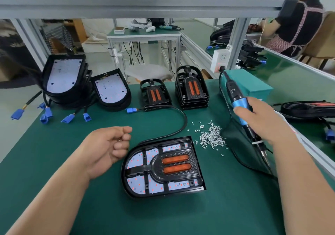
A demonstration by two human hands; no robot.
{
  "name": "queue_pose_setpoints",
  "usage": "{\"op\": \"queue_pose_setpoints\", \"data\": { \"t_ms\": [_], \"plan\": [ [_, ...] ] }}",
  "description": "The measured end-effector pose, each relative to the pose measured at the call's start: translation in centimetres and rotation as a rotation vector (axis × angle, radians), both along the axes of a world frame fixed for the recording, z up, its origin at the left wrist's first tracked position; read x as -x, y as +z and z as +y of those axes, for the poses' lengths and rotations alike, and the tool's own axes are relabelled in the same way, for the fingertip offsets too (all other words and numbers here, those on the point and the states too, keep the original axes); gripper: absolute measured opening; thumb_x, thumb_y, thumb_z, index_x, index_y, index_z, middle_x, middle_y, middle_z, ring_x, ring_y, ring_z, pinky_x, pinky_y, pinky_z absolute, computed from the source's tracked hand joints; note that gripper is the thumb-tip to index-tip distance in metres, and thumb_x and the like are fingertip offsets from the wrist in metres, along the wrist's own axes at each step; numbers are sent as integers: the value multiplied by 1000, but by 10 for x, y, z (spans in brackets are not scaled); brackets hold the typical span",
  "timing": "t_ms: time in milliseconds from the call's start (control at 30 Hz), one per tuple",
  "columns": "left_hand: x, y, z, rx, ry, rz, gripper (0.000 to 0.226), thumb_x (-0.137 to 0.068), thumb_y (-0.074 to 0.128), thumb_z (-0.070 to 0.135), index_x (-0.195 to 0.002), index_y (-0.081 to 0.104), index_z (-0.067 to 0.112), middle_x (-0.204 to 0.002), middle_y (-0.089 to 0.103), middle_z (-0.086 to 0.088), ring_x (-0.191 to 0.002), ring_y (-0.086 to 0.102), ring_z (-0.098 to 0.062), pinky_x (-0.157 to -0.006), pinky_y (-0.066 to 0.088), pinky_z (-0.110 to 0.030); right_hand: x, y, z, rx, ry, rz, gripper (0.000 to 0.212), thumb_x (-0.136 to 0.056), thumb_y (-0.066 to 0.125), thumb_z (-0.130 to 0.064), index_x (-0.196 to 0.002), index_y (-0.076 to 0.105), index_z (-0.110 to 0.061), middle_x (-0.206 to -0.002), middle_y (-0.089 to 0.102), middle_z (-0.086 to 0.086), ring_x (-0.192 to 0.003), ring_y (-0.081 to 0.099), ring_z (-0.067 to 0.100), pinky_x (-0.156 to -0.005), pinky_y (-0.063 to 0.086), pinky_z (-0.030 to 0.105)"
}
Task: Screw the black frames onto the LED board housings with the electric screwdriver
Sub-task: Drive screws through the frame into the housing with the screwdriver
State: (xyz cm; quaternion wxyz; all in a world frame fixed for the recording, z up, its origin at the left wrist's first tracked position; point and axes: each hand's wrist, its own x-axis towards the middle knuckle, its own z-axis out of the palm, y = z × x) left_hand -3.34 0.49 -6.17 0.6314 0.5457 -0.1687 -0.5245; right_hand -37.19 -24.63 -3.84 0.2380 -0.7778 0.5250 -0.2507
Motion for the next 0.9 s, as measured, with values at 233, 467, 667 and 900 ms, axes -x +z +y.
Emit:
{"op": "queue_pose_setpoints", "data": {
  "t_ms": [233, 467, 667, 900],
  "plan": [
    [-3, 0, -2, 121, 41, 216, 34, -101, 41, -7, -130, 56, -9, -79, 60, -3, -50, 37, -3, -39, 32, -14, -12, 14, 15, -325, 63, -816, 23, -86, 68, -37, -97, 72, -18, -77, 68, 4, -64, 64, 19, -48, 56, 31],
    [0, -3, -6, 131, -22, 159, 25, -105, 46, 0, -126, 61, -3, -82, 61, -3, -49, 37, -2, -37, 31, -14, -26, 21, 29, -499, 129, -1290, 24, -105, 56, -30, -110, 60, -7, -82, 58, 0, -67, 55, 12, -52, 47, 19],
    [1, -4, -10, 161, -11, 87, 35, -95, 60, 7, -127, 70, 0, -83, 63, -3, -54, 39, -5, -41, 30, -15, -51, 30, 37, -579, -11, -1622, 31, -103, 67, -34, -120, 55, -10, -90, 61, 0, -68, 56, 12, -67, 56, 24],
    [5, -4, -16, 146, -59, -9, 25, -91, 66, 16, -112, 65, 2, -85, 66, -7, -56, 40, -7, -42, 30, -16, -86, 46, 43, -625, 15, -1686, 14, -94, 77, -15, -98, 64, -10, -79, 67, 4, -64, 61, 18, -74, 58, 36]
  ]
}}
